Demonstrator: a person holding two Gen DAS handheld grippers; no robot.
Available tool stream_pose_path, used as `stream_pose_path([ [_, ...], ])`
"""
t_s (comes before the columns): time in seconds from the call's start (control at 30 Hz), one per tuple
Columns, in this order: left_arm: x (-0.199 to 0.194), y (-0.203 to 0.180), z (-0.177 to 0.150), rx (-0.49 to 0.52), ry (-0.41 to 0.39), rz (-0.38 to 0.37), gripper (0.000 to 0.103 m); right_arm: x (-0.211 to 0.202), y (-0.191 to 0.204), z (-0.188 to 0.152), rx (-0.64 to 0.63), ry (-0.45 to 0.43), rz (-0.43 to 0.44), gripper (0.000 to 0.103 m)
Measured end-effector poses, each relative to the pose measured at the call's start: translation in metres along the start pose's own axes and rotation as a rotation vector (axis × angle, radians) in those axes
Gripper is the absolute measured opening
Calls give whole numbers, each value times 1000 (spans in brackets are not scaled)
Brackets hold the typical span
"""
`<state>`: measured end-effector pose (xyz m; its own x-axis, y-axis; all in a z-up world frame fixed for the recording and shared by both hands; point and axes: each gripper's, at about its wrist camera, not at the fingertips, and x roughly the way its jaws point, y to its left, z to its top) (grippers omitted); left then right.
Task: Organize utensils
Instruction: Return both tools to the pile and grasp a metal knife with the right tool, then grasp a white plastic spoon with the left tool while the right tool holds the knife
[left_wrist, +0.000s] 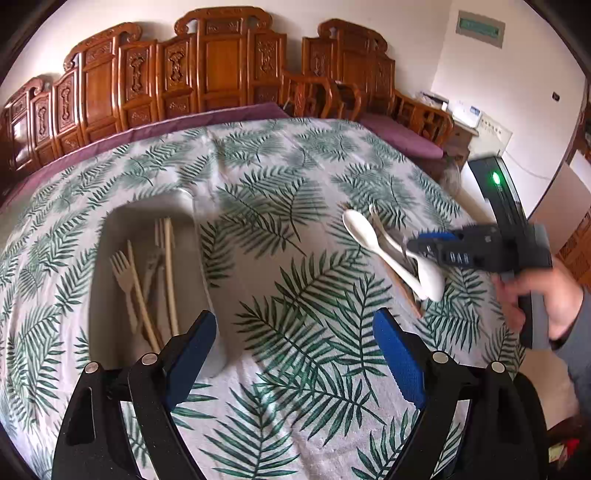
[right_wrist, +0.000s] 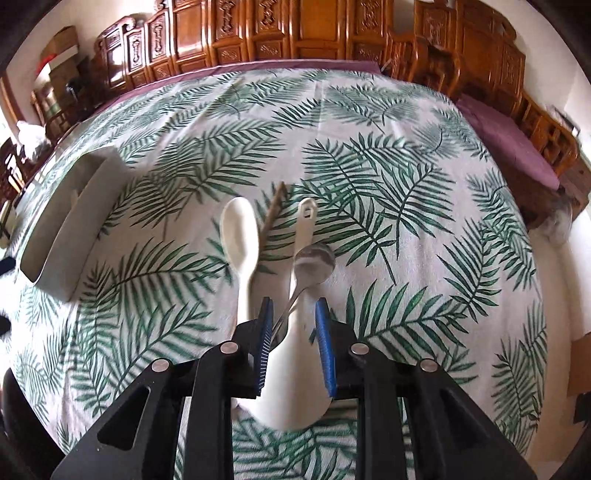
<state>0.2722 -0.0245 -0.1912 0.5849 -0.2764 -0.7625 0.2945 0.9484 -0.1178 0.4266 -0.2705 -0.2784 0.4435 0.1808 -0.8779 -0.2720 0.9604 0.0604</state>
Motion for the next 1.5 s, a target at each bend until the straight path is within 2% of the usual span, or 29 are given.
stream_pose_path([
  [0.33, 14, -6, -7, 2, 39, 2, 83, 26, -3, 6, 21, 51, 13, 25],
  [0.57, 13, -11, -8, 7, 37, 3, 83, 29, -1, 11, 27, 60, 22, 14],
  [0.8, 13, -11, -8, 6, 37, 1, 83, 31, 0, 14, 40, 72, 21, 12],
  [1.0, 15, -15, -9, 9, 41, -2, 83, 15, 4, 17, 38, -5, 32, 3],
  [1.37, 32, -30, -1, 10, 63, -15, 83, -26, 2, 23, 21, -103, 68, 2],
  [1.5, 50, -39, 10, -10, 78, -26, 83, -38, -4, 13, 21, -113, 71, 2],
])
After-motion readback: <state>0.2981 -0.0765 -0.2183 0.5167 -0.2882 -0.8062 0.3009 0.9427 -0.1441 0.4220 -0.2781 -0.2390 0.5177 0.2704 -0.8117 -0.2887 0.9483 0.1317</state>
